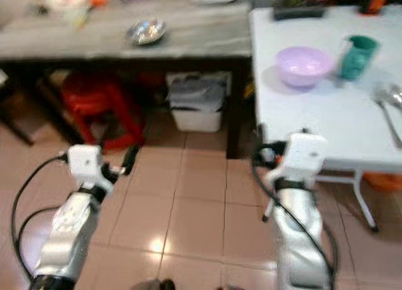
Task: Setting the table
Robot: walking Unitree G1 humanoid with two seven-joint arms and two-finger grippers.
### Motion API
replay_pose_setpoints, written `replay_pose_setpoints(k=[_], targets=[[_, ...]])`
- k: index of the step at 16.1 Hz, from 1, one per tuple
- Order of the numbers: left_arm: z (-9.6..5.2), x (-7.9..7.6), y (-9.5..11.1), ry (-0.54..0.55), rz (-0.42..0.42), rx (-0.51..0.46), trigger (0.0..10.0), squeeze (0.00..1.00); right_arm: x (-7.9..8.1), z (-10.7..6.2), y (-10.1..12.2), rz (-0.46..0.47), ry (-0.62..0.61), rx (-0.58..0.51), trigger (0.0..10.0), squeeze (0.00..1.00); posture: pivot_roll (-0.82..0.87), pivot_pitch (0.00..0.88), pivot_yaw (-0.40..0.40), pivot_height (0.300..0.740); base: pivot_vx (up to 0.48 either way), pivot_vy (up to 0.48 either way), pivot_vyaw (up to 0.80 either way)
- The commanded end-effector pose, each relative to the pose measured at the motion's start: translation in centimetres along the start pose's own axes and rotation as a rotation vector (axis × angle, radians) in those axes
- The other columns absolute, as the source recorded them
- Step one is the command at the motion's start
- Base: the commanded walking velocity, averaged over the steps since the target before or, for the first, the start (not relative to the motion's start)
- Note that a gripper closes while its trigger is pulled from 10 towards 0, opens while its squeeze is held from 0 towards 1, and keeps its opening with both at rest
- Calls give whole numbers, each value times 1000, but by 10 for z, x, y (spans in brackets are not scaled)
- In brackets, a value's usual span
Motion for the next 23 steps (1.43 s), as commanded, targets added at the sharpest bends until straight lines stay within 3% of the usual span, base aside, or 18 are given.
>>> replay_pose_setpoints(k=[1,8,13,23], targets=[[1,0,2,1,1,-7,10000,0,-4,1,1,-11,-5,1,10000,0,-92,133,95,740,0,-394,438],[1,-2,1,-8,-8,-5,10000,0,-6,1,-2,-1,-15,15,10000,0,-93,134,93,740,0,-395,0],[2,-4,2,-13,-11,-8,10000,0,-5,1,-2,10,-14,12,10000,0,-93,134,93,740,0,-379,-441],[2,-2,11,-34,-28,-54,10000,0,-2,2,1,-5,3,-1,10000,0,-95,132,93,740,0,0,0]])
Point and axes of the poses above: a point about 5 cm out from each wrist's last joint towards the gripper, its own z axis pointing out of the wrist towards the gripper, its own y axis along the axis of the wrist's last joint, x = y × z, the point moved 6 cm from there along z, pointing out of the wrist towards the gripper, and after that the axes turned 8 degrees about z, right-handed, at the moved point
